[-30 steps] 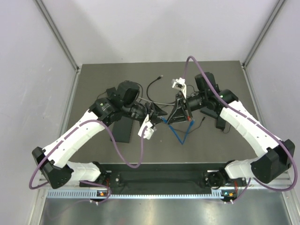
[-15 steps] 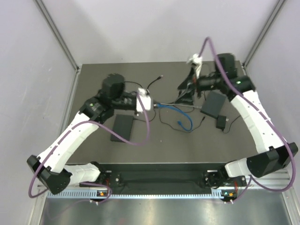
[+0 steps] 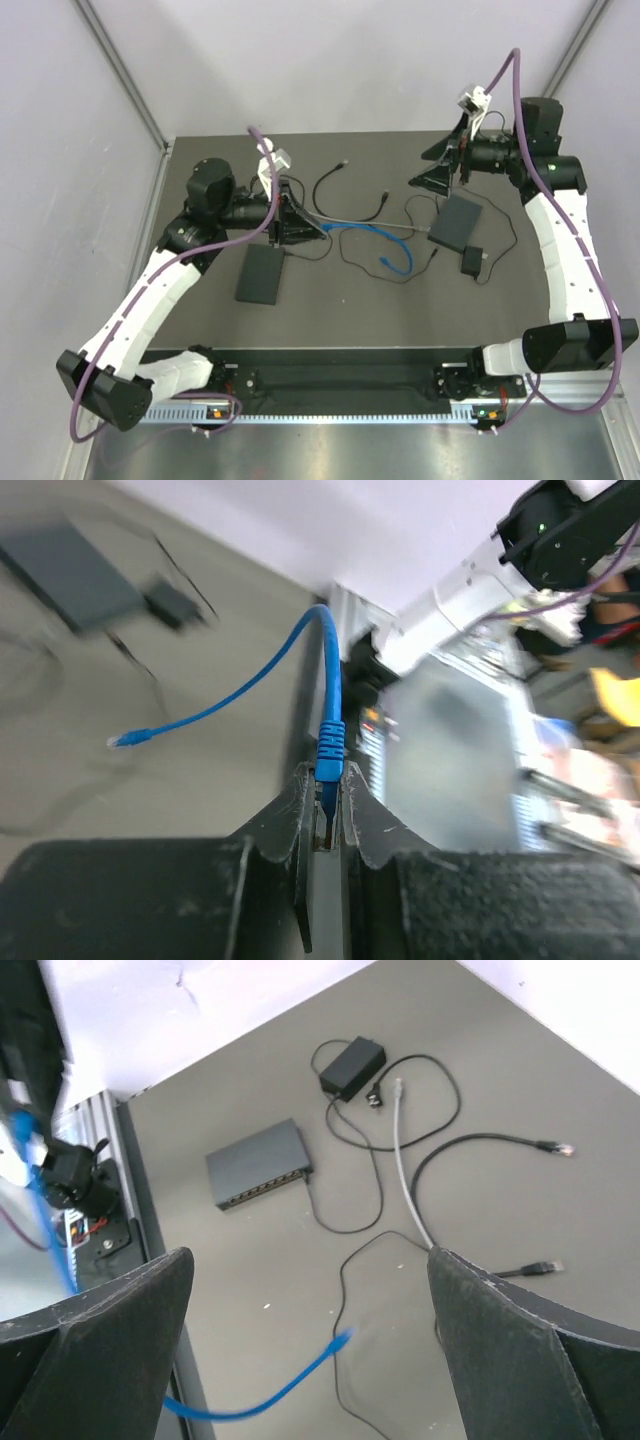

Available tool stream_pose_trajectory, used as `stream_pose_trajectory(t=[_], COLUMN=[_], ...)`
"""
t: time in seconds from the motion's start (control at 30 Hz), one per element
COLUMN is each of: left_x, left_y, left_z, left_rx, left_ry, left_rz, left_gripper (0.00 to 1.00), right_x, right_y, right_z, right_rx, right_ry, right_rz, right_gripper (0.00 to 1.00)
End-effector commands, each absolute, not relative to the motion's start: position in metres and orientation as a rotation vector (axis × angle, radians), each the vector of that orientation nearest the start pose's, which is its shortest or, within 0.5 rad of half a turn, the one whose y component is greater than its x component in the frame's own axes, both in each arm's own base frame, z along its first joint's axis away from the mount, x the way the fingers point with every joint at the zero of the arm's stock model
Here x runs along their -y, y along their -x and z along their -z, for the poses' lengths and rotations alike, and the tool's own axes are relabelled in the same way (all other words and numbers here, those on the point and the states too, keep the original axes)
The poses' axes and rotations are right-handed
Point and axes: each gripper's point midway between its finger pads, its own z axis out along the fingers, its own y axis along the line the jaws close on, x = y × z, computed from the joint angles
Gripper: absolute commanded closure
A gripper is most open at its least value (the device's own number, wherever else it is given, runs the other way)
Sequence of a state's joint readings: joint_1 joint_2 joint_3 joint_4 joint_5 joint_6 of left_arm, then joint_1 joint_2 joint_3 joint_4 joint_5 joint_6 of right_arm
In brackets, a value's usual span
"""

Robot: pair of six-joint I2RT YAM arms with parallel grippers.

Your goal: Insert the plug into the switch port

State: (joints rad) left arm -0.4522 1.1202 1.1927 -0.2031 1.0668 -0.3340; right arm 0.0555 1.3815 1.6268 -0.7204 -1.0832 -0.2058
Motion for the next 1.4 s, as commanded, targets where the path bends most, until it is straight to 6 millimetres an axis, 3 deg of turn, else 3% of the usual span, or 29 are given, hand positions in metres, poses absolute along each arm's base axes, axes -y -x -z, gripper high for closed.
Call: stream_pose_trajectory(t=[0.0,0.13,0.17,0.27,0.43,0.5,0.77,0.97,1.37], left_x=[0.269,0.275,0.275,0.276,0.276,0.277,0.281,0.275,0.273], left_y=[-0.175,-0.186,-0.187,-0.192,-0.196,-0.195,-0.191,-0.199,-0.207], left_z=[-0.336,-0.308,-0.301,-0.289,-0.267,-0.263,-0.263,-0.255,-0.255], left_rx=[-1.886,-2.055,-2.09,-2.151,-2.258,-2.269,-2.263,-2.312,-2.305], left_ry=[-0.845,-0.731,-0.714,-0.671,-0.617,-0.61,-0.564,-0.403,-0.332], left_rz=[1.666,1.71,1.708,1.7,1.692,1.718,1.843,1.952,1.988], left_gripper=[1.0,1.0,1.0,1.0,1.0,1.0,1.0,1.0,1.0], right_x=[-0.184,-0.209,-0.226,-0.247,-0.257,-0.262,-0.282,-0.293,-0.315], right_y=[-0.302,-0.294,-0.281,-0.271,-0.266,-0.26,-0.23,-0.211,-0.227], right_z=[-0.383,-0.361,-0.356,-0.342,-0.312,-0.307,-0.296,-0.277,-0.26], right_rx=[-1.629,-1.659,-1.646,-1.583,-1.555,-1.529,-1.436,-1.439,-1.51], right_ry=[0.954,1.068,1.138,1.291,1.449,1.511,1.673,1.749,1.698], right_rz=[-1.027,-0.961,-0.959,-0.81,-0.7,-0.698,-0.714,-0.692,-0.561], right_gripper=[0.03,0.09,0.11,0.2,0.45,0.5,0.49,0.5,0.64])
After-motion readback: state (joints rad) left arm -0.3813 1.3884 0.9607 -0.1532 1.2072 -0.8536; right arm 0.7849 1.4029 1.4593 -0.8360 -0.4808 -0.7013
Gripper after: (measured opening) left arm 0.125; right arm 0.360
